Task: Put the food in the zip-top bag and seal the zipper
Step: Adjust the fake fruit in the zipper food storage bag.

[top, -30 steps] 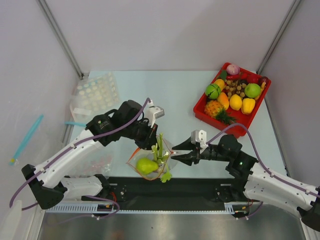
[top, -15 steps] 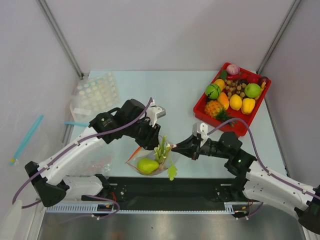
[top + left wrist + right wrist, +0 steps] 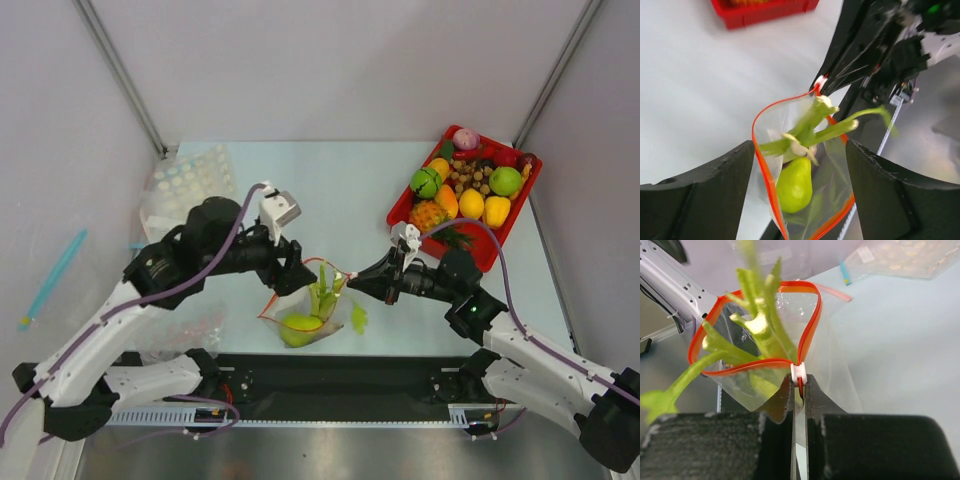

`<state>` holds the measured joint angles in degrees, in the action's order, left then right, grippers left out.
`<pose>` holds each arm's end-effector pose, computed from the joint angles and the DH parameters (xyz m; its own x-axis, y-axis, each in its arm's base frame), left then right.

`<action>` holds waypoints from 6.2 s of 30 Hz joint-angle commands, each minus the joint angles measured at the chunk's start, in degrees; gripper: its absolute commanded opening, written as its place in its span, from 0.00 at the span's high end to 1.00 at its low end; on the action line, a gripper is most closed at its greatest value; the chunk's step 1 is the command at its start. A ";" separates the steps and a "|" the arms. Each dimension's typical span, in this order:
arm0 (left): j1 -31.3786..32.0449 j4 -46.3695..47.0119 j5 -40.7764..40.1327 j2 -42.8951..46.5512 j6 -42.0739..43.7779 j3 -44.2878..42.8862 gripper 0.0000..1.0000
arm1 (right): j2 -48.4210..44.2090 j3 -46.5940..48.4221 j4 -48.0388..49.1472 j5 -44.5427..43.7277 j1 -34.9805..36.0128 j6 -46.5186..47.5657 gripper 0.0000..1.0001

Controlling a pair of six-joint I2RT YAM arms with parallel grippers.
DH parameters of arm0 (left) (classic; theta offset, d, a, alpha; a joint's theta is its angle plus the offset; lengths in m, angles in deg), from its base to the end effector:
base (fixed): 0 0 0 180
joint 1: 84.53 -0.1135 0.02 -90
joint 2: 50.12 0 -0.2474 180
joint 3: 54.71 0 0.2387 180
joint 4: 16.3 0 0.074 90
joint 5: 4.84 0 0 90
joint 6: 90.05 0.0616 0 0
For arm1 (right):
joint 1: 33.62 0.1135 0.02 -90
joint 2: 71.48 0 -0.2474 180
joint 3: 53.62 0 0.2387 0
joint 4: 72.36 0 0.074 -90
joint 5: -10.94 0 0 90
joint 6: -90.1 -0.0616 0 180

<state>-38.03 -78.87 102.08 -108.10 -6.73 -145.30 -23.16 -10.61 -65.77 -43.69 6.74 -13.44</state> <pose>0.1282 -0.1611 0.3855 -0.4423 0.3045 -0.8436 0.8217 0.5146 -0.2451 0.1425 0.1679 0.2790 -0.2103 0.0718 -0.9750 -0.9461 0.2363 0.2215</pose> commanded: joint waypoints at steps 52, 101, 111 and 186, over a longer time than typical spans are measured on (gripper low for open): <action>10.28 23.31 -13.24 -5.57 -5.45 13.71 0.46 | -3.31 -0.67 5.48 2.59 -1.25 -2.81 1.00; 19.07 50.47 -18.07 -21.65 -5.27 35.33 1.00 | -15.44 -6.56 6.98 -4.70 -7.66 -5.71 1.00; 18.89 51.09 -14.82 -21.92 -6.24 37.88 1.00 | -20.36 -6.65 5.40 -4.88 -10.91 -7.38 1.00; 23.02 39.40 -14.29 -20.60 -7.56 25.49 0.78 | -27.75 0.03 -4.72 -5.41 -11.53 -12.13 1.00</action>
<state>-15.17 -32.99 87.77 -129.80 -16.06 -120.82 -50.51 -12.45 -82.95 -51.40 -4.60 -25.33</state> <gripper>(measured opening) 0.252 0.058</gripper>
